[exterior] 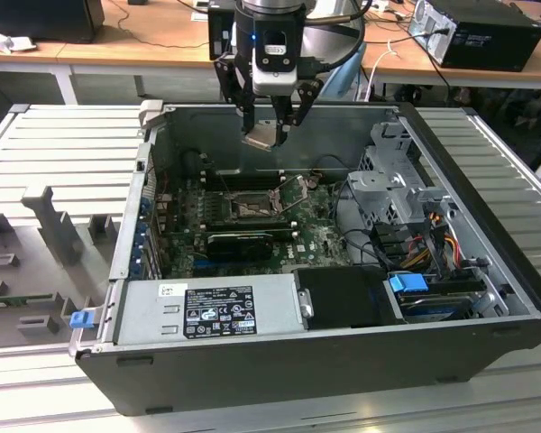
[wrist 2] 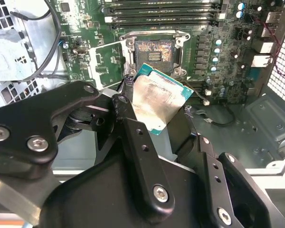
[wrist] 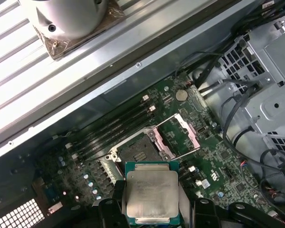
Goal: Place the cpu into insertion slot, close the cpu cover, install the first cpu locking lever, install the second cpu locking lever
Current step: 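Place the cpu into insertion slot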
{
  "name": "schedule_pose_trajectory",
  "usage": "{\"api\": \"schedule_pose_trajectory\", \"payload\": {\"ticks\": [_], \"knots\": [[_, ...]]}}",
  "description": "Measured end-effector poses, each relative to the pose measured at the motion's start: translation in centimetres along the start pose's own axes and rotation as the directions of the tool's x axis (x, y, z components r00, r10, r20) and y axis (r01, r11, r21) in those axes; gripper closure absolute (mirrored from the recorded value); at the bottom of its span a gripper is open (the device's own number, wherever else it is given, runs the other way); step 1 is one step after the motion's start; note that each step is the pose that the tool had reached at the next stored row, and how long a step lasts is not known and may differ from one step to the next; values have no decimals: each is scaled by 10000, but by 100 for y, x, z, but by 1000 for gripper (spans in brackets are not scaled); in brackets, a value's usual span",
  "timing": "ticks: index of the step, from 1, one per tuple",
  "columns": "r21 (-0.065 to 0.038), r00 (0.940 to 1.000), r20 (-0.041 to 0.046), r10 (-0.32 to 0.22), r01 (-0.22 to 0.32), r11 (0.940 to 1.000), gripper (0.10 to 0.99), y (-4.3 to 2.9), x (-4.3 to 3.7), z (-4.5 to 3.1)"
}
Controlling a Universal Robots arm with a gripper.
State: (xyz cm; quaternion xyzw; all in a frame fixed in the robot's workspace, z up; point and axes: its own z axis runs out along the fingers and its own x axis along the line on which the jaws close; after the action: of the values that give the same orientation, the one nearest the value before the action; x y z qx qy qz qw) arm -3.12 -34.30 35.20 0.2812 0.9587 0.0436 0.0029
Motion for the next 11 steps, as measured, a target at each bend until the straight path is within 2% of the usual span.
{"api": "schedule_pose_trajectory", "payload": {"ticks": [3,8,11], "knots": [[-3,9999,12,143,-143,9999,557,0,0,1],[-17,9969,66,782,-782,9969,557,0,0,5],[-22,9958,76,907,-907,9959,557,-7,-3,10]]}}
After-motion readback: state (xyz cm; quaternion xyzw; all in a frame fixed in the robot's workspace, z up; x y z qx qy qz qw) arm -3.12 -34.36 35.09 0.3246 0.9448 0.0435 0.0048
